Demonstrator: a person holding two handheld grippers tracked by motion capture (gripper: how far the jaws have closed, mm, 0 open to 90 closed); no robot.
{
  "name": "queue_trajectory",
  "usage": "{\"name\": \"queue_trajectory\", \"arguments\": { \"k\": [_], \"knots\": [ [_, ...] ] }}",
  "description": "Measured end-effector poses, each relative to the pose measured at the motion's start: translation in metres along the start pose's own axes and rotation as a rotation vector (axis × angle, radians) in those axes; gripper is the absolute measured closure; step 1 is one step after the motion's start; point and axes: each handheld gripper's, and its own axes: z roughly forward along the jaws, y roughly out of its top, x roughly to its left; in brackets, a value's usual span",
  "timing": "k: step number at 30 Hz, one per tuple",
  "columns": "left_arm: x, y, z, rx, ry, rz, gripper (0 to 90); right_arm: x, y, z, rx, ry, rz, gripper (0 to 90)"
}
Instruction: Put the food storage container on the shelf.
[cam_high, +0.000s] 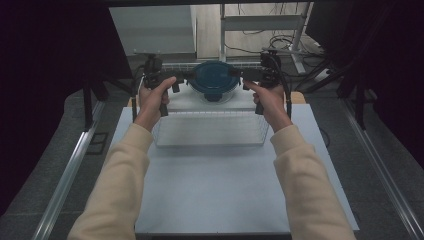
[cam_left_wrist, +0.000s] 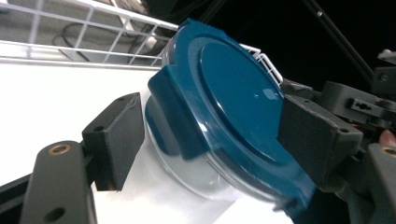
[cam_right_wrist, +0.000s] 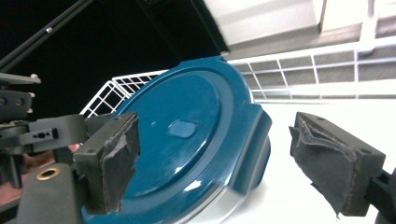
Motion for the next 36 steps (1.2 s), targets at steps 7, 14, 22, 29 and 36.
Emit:
{"name": "queue_trajectory", "arguments": {
  "k": [7, 14, 22, 29, 36],
  "knots": [
    [-0.009, -0.021, -0.031, -0.021, -0.009, 0.045, 23.2, 0.019, -0.016, -0.033, -0.024, 0.048, -0.113, 15.3],
    [-0.015, -0.064, -0.063, -0.012, -0.035, 0.136, 24.8, 0.018, -0.054, -0.064, -0.023, 0.074, -0.218, 16.8],
    [-0.019, -0.11, -0.079, 0.012, -0.078, 0.177, 24.9, 0.004, -0.102, -0.09, -0.016, 0.086, -0.267, 18.3],
    [-0.018, -0.15, -0.079, 0.05, -0.059, 0.23, 24.9, -0.009, -0.147, -0.103, 0.012, 0.08, -0.287, 18.4],
    [-0.003, -0.196, -0.069, 0.117, 0.011, 0.281, 24.7, -0.027, -0.198, -0.105, 0.079, 0.037, -0.32, 18.1]
  ]
}}
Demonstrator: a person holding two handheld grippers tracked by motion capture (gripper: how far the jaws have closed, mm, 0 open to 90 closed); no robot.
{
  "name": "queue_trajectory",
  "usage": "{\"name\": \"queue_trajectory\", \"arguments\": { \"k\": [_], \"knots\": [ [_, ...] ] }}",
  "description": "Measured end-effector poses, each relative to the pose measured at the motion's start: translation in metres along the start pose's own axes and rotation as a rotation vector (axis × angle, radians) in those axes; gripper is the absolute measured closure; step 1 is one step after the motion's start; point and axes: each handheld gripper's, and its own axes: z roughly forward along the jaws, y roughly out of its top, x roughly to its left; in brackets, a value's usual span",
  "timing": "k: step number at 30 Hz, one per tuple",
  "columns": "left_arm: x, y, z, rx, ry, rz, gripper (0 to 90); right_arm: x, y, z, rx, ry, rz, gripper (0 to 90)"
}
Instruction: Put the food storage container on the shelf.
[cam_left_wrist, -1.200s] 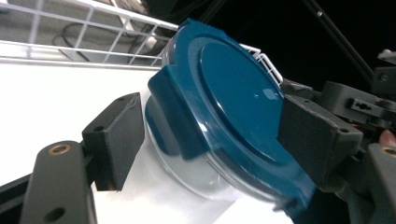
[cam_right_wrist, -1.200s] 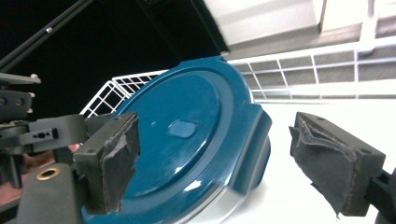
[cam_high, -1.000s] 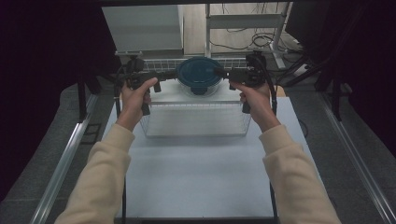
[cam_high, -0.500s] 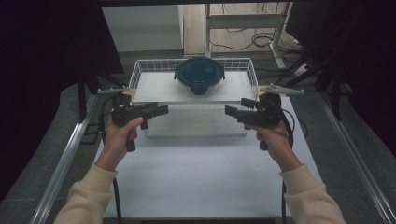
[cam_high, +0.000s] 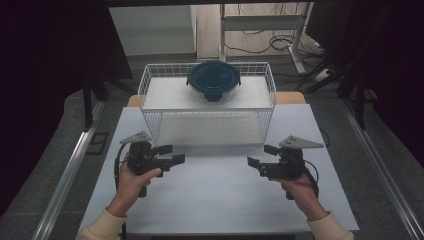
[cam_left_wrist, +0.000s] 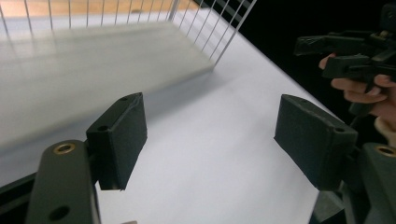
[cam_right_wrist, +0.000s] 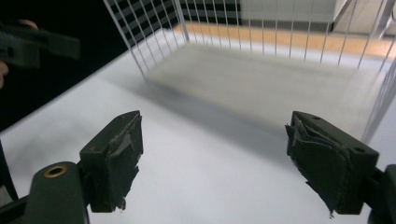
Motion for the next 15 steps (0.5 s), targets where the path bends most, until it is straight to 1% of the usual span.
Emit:
{"name": "queue_trajectory", "arguments": {
  "k": [1, 3, 4, 6, 12, 15],
  "knots": [
    [0.001, -0.003, 0.001, 0.006, 0.005, 0.007, 24.6, -0.001, -0.006, 0.001, 0.009, -0.003, -0.003, 18.1],
    [0.002, -0.01, 0.005, 0.036, 0.031, 0.027, 24.1, -0.002, -0.017, 0.004, 0.035, -0.01, -0.003, 18.0],
    [0.004, -0.013, 0.007, 0.043, 0.036, 0.026, 24.1, -0.004, -0.02, 0.006, 0.046, -0.014, -0.001, 17.9],
    [0.007, -0.016, 0.009, 0.049, 0.039, 0.009, 24.0, -0.005, -0.023, 0.008, 0.056, -0.018, 0.004, 18.0],
    [0.004, -0.018, 0.008, 0.045, 0.05, 0.021, 23.6, -0.003, -0.021, 0.007, 0.035, -0.022, -0.013, 17.4],
    [0.006, -0.022, 0.008, 0.048, 0.056, 0.014, 22.8, -0.004, -0.025, 0.007, 0.032, -0.034, -0.023, 16.3]
  ]
}}
